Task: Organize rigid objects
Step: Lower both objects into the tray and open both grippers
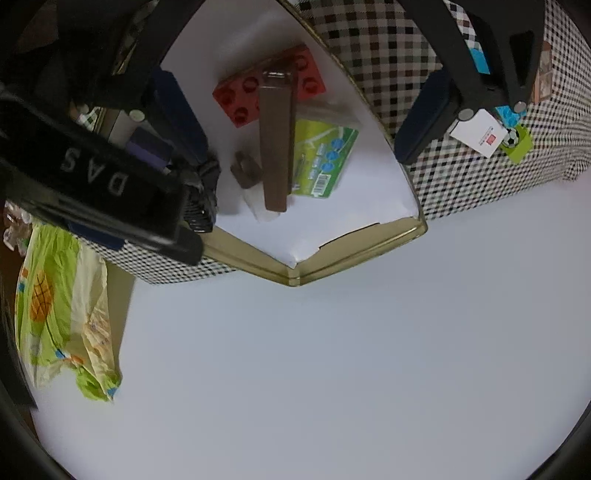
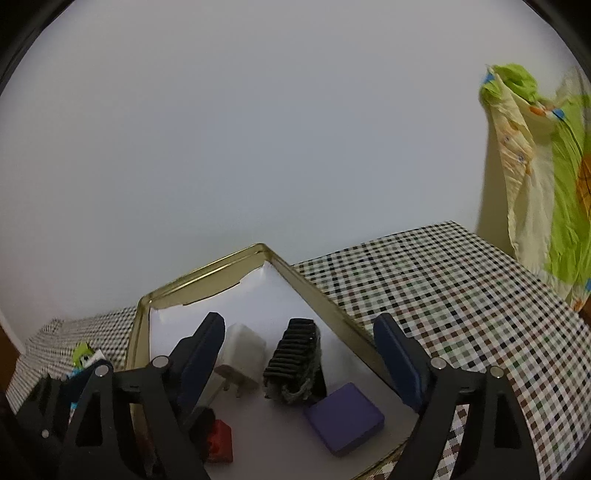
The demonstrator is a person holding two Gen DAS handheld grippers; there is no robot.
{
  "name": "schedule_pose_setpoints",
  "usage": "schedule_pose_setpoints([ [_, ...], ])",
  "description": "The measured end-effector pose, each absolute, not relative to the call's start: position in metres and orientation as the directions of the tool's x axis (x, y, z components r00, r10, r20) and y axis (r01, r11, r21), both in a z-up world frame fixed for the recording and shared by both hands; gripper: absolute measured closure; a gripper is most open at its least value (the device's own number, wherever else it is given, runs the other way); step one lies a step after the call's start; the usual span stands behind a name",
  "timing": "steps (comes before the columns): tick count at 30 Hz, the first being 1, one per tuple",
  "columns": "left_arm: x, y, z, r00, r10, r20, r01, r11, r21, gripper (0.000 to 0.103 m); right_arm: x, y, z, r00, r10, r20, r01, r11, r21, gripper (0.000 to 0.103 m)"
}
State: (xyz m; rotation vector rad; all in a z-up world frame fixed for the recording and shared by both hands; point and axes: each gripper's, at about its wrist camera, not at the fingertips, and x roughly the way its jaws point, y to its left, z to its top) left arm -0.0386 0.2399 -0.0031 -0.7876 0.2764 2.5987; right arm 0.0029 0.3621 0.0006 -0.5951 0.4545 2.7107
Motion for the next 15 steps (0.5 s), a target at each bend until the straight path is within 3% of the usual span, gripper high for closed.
schedule_pose_setpoints([
  [6,-0.043,0.228,-0.004,-0.759,0.319,-0.567,-0.411,-0.911,0.037,0.001,0.009,0.366,0.002,-0.870,0.268,-0.413,-0.394,-0.882,0.258,0.018],
  [15,-0.041,0.204,-0.003,-0.800,0.266,-0.538,-0.349,-0.935,0.057,0.001,0.035,0.357,0.015,-0.879,0.413,-0.239,-0.461,-0.865,0.199,0.018],
])
